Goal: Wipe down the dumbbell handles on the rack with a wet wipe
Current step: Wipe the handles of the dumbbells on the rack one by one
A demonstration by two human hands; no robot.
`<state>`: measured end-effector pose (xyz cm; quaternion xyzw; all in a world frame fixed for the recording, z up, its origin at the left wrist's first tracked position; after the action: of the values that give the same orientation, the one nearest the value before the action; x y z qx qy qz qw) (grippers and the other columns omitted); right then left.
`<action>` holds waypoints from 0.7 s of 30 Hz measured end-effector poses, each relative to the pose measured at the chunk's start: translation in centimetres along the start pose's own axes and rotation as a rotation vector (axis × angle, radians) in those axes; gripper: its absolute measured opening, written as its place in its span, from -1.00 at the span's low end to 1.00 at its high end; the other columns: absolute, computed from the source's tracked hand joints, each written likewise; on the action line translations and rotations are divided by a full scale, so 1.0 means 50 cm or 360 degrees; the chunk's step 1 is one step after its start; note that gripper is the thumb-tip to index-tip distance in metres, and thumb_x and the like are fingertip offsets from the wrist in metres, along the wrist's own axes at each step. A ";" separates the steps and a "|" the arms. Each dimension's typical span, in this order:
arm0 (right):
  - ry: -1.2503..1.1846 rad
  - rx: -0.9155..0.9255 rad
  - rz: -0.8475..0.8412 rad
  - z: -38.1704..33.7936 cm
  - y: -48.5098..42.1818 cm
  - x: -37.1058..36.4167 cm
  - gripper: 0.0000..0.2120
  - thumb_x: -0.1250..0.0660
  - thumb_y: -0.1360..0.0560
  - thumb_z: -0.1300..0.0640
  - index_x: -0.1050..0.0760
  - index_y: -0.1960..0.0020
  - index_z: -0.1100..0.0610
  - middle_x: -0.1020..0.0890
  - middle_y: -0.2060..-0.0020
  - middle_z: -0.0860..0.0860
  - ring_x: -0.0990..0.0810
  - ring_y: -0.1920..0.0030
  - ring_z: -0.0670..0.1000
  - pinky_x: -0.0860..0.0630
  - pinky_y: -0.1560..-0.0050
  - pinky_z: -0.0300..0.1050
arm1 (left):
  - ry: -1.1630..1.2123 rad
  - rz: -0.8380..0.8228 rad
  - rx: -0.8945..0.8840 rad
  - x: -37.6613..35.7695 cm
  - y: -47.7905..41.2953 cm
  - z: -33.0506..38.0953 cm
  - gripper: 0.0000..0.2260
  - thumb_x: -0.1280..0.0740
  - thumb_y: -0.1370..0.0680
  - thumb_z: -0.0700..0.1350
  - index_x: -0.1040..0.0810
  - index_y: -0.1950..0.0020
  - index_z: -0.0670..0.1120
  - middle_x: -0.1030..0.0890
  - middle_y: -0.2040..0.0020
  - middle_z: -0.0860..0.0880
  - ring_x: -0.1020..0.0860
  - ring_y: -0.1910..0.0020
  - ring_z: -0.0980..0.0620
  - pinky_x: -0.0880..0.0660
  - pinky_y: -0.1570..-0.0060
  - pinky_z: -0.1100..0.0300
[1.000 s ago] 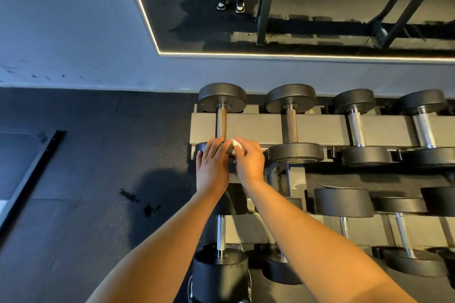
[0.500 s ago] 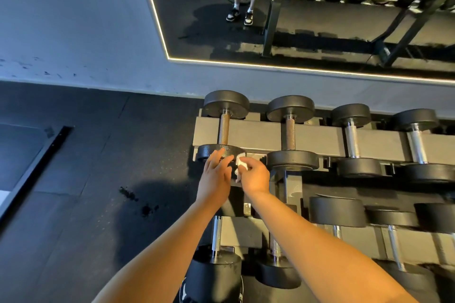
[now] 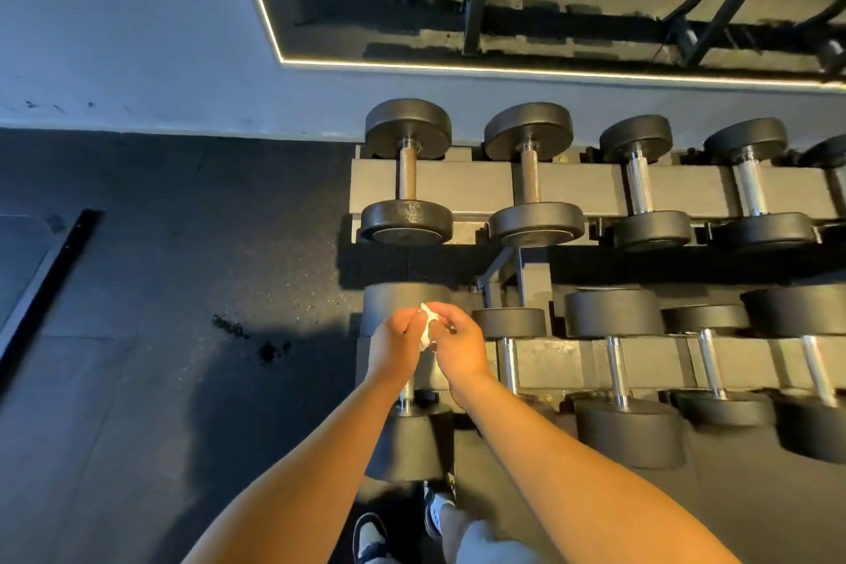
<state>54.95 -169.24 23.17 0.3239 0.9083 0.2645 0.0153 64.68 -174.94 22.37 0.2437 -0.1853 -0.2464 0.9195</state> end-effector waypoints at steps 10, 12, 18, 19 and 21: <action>0.0023 -0.0063 0.0199 0.178 0.075 -0.075 -0.78 -0.22 -0.64 0.21 -0.60 -0.08 -0.03 -0.63 -0.04 -0.02 -0.61 -0.07 0.00 -0.61 -0.03 -0.14 | 0.0011 0.0173 -0.0063 0.029 0.054 -0.174 -0.78 -0.26 -0.67 0.03 -0.61 -0.23 0.02 -0.65 -0.09 0.04 -0.64 -0.06 0.08 -0.62 -0.09 0.13; 0.0029 -0.0093 0.0174 0.205 0.075 -0.091 -0.78 -0.20 -0.66 0.20 -0.60 -0.08 0.00 -0.64 -0.02 -0.01 -0.62 -0.06 0.00 -0.62 -0.09 -0.08 | -0.0051 0.0175 -0.0049 0.034 0.048 -0.196 -0.80 -0.24 -0.67 0.04 -0.61 -0.14 0.00 -0.66 0.00 0.04 -0.65 0.03 0.11 -0.62 0.03 0.19; 0.0191 0.0022 0.0111 0.296 0.026 -0.107 -0.79 -0.20 -0.65 0.20 -0.61 -0.08 0.06 -0.65 0.06 -0.04 -0.60 0.01 -0.08 -0.55 -0.01 -0.26 | -0.0212 0.0279 0.0095 0.028 -0.005 -0.291 -0.85 -0.27 -0.66 -0.05 -0.63 -0.11 -0.01 -0.64 0.04 0.08 -0.59 0.14 0.20 -0.44 0.28 0.45; 0.0197 0.0052 0.0134 0.309 0.014 -0.106 -0.80 -0.21 -0.65 0.20 -0.61 -0.07 0.06 -0.65 0.07 -0.05 -0.59 0.02 -0.10 -0.52 0.01 -0.31 | -0.0198 0.0323 0.0103 0.026 -0.016 -0.304 -0.86 -0.28 -0.66 -0.05 -0.63 -0.10 0.00 -0.65 0.02 0.08 -0.59 0.13 0.21 -0.43 0.24 0.44; 0.0199 0.0109 0.0188 0.322 -0.001 -0.096 -0.82 -0.23 -0.64 0.20 -0.62 -0.05 0.07 -0.65 0.10 -0.03 -0.60 0.08 -0.07 -0.51 0.09 -0.38 | -0.0162 0.0363 0.0094 0.025 -0.026 -0.307 -0.92 -0.31 -0.65 -0.07 -0.58 -0.10 0.05 -0.61 0.02 0.15 -0.55 0.13 0.27 -0.36 0.24 0.46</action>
<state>61.94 -164.56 8.59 0.3600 0.8953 0.2535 -0.0682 72.30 -171.15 9.46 0.2350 -0.2655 -0.1468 0.9234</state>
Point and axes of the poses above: each hand's wrist, its own y-axis away from the middle knuckle, its own x-axis out of the back of the hand, z = x × y, the point moved 3 cm from there along -y, towards the middle knuckle
